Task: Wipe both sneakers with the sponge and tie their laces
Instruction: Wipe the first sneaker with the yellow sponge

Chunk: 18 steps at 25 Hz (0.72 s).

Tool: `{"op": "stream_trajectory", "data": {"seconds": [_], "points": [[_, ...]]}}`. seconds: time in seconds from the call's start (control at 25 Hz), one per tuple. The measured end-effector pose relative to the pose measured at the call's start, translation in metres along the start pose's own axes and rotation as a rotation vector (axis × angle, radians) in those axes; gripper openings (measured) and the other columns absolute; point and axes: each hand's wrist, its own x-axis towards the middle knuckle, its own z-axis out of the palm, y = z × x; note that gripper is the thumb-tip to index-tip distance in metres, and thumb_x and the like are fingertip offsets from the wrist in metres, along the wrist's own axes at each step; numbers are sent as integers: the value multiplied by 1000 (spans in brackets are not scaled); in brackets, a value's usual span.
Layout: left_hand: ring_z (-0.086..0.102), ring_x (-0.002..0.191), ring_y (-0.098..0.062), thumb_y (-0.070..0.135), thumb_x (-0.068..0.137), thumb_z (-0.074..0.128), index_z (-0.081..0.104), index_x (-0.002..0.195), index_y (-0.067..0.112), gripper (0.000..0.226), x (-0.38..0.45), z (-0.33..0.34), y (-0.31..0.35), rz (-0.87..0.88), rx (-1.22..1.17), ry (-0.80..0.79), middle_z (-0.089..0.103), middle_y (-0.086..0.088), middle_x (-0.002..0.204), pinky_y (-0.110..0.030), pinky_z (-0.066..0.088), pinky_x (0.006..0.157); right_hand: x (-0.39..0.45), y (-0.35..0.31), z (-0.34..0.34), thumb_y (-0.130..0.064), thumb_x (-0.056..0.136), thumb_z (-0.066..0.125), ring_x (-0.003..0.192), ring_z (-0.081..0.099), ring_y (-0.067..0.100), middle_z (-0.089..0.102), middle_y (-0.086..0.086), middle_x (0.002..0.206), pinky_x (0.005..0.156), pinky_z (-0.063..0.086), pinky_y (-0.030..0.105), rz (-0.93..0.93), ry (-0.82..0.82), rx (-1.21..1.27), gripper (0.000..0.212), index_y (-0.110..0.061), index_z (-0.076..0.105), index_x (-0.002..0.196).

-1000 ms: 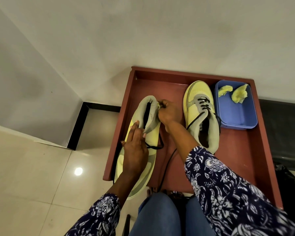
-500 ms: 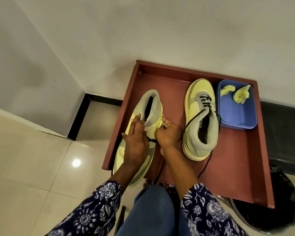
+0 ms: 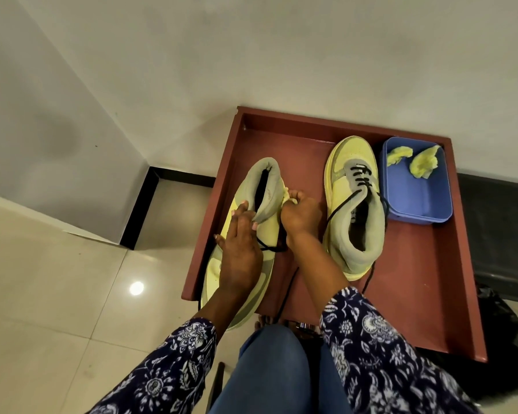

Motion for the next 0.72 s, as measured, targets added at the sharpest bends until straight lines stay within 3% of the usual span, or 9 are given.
{"op": "stream_trajectory", "data": {"seconds": [0.08,0.16,0.24,0.36,0.6,0.72], "points": [[25,140,-23,12,100,28,44,129,7,33,0,-1,2,-10,-15,-8,31,-4,149,-61,2,111,10,-12,0,-11,89,51,72,55,16,64,4,87,61,43,25,-57,-42,-72,22,-10,67,105],[24,140,-22,12,100,27,44,129,7,34,-1,-2,3,-13,-35,-17,31,-4,150,-62,4,111,16,-20,2,-13,88,50,90,62,24,69,7,102,77,52,34,-95,-90,-113,28,-14,66,111],[24,140,-22,10,100,27,45,128,6,33,-1,-3,4,-15,-33,-21,30,-4,150,-63,5,111,13,-23,4,-10,88,48,104,61,26,67,8,113,90,50,38,-166,-114,-150,33,-16,63,117],[29,138,-25,6,99,28,48,122,4,31,0,0,1,7,-32,-2,34,-7,148,-68,14,107,-6,-16,5,-7,89,46,105,58,28,63,14,113,87,45,32,-347,-36,-262,34,-11,62,119],[38,133,-23,25,96,23,48,119,8,38,1,4,-9,19,-107,30,39,-4,144,-66,27,103,-53,15,5,-3,90,47,106,58,21,62,11,114,83,38,13,-395,32,-123,35,-9,60,122],[41,131,-21,31,96,24,47,120,11,39,1,3,-10,24,-122,43,41,-1,143,-66,30,101,-64,34,7,-20,89,44,107,58,13,65,10,112,93,39,8,-557,70,-51,36,-5,65,115]]}}
